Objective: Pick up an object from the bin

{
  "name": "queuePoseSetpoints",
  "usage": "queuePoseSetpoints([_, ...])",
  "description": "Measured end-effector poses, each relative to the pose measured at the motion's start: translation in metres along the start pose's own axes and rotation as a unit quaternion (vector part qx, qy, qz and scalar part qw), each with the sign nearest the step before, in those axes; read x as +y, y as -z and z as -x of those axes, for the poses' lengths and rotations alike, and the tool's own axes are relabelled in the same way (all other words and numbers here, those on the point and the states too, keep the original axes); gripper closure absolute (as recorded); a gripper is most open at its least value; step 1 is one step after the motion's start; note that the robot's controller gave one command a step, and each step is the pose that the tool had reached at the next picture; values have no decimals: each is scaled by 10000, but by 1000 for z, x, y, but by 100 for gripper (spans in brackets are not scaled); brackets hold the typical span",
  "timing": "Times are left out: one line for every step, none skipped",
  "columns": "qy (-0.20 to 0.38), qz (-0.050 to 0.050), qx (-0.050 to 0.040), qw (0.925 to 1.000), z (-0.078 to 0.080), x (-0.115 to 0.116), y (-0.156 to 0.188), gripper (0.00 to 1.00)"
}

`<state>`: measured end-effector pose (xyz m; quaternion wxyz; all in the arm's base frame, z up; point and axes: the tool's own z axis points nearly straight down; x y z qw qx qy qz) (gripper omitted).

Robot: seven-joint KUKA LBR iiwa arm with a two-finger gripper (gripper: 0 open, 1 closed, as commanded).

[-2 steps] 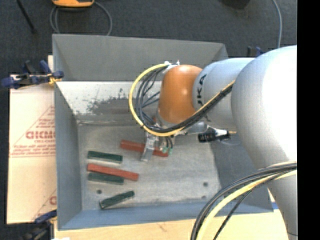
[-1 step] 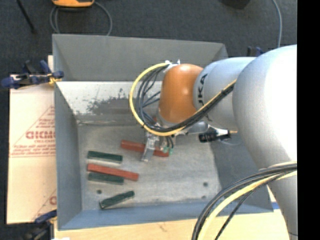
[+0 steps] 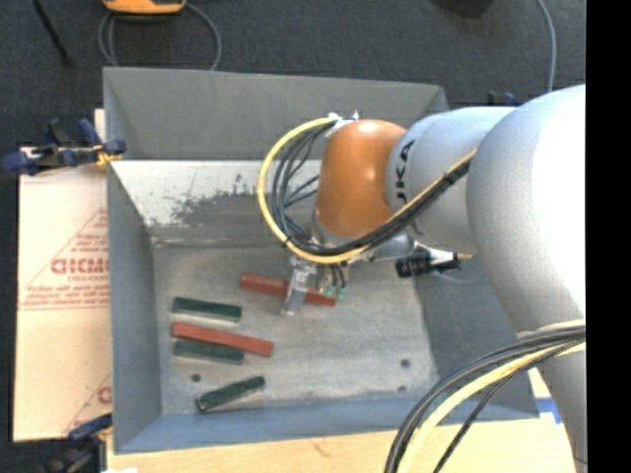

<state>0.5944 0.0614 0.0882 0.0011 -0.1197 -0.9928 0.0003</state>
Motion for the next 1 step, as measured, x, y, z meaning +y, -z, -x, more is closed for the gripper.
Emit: queuePoseSetpoints([-1, -3, 14, 10000, -1, 0, 18, 100])
